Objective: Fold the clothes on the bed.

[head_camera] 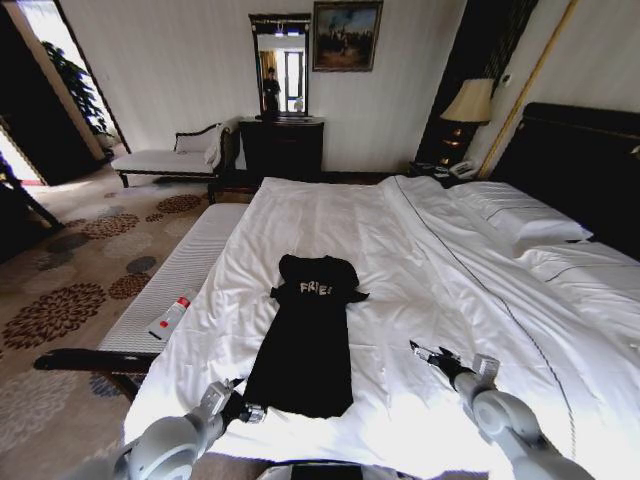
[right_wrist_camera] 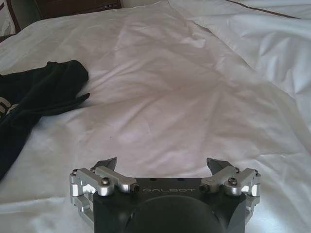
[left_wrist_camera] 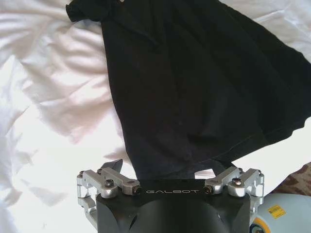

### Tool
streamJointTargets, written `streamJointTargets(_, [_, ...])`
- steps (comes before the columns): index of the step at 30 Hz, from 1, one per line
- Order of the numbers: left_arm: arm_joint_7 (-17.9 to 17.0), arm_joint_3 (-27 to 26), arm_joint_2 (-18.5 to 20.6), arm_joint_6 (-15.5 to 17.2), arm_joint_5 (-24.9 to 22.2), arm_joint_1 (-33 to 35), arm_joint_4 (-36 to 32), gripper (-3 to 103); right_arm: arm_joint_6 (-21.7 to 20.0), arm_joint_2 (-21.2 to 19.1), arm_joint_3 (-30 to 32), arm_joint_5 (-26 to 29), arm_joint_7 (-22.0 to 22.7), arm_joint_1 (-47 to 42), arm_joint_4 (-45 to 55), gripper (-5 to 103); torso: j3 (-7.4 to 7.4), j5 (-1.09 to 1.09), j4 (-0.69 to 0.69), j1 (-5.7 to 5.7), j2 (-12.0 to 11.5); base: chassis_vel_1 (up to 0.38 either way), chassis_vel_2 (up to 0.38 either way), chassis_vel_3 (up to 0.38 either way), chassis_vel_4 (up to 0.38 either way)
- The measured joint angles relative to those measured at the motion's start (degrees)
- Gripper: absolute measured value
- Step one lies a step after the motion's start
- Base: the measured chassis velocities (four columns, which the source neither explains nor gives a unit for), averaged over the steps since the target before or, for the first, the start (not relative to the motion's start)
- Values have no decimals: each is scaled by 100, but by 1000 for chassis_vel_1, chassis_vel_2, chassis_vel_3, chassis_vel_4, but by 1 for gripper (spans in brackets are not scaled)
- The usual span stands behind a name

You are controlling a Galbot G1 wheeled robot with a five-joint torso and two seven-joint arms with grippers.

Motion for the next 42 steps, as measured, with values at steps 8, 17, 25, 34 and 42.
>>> streamJointTargets(8, [-125,40,-115,69,-62,-17,79,99,1,-16,-14,3,3,13,-5,100,0,1,0,0,0,0,0,0,0])
streamJointTargets(17, [-340,482,-318,238,-380,-555,421,100,52,-5,-41,-90,-3,1,25,100,0,0,-1,0,0,0,0,0,0])
streamJointTargets(25, [-434,1106,-560,265,-378,-1213,771,100,105,7,-18,-52,-11,30,13,100,0,0,0,0,0,0,0,0,0])
streamJointTargets(34, [-687,1657,-496,373,-547,-1762,875,100,119,-40,67,91,-26,51,8,100,0,1,0,0,0,0,0,0,0])
streamJointTargets(42, [-831,1548,-338,420,-593,-1754,842,100,105,-34,68,234,-19,151,7,100,0,0,0,0,0,0,0,0,0])
